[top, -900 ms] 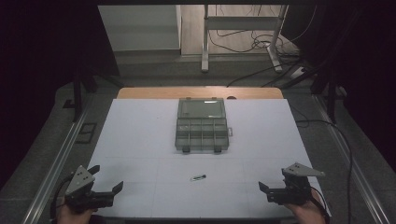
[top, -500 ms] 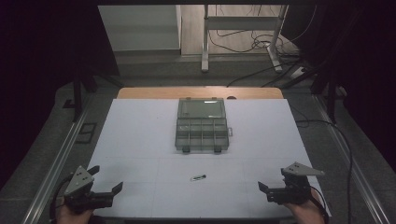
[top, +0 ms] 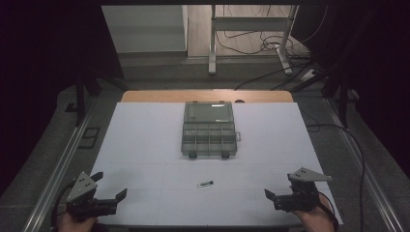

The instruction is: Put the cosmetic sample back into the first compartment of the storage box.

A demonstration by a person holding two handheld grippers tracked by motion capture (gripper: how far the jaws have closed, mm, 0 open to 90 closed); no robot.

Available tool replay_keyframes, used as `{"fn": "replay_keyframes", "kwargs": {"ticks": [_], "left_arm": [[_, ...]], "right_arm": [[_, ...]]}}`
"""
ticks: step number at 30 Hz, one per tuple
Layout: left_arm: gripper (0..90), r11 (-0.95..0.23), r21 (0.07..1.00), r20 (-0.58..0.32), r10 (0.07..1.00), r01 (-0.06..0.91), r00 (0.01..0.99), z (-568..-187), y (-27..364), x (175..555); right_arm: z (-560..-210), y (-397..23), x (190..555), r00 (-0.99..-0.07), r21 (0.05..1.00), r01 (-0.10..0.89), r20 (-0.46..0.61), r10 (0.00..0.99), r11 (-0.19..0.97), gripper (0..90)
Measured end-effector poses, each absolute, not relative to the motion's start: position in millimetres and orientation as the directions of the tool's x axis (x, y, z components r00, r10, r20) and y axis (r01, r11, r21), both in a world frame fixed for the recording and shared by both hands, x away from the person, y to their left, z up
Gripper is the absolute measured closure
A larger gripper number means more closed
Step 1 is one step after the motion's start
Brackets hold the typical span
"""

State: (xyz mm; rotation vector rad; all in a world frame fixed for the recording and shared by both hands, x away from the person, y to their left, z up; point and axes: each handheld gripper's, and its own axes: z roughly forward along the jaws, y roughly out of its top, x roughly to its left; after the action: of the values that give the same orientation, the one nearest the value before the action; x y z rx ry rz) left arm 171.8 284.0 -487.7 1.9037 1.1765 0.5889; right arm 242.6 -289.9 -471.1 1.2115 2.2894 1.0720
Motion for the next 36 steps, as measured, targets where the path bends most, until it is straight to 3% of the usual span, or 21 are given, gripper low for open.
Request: {"fn": "replay_keyframes", "kwargs": {"ticks": [36], "left_arm": [[0.5, -0.256, 0.820, -0.013, 0.886, 0.513, 0.463, -488, 283, 172]], "right_arm": [[-471, -248, 258, -0.696, 0.749, 0.522, 0.097, 0.712, 0.408, 0.0]]}}
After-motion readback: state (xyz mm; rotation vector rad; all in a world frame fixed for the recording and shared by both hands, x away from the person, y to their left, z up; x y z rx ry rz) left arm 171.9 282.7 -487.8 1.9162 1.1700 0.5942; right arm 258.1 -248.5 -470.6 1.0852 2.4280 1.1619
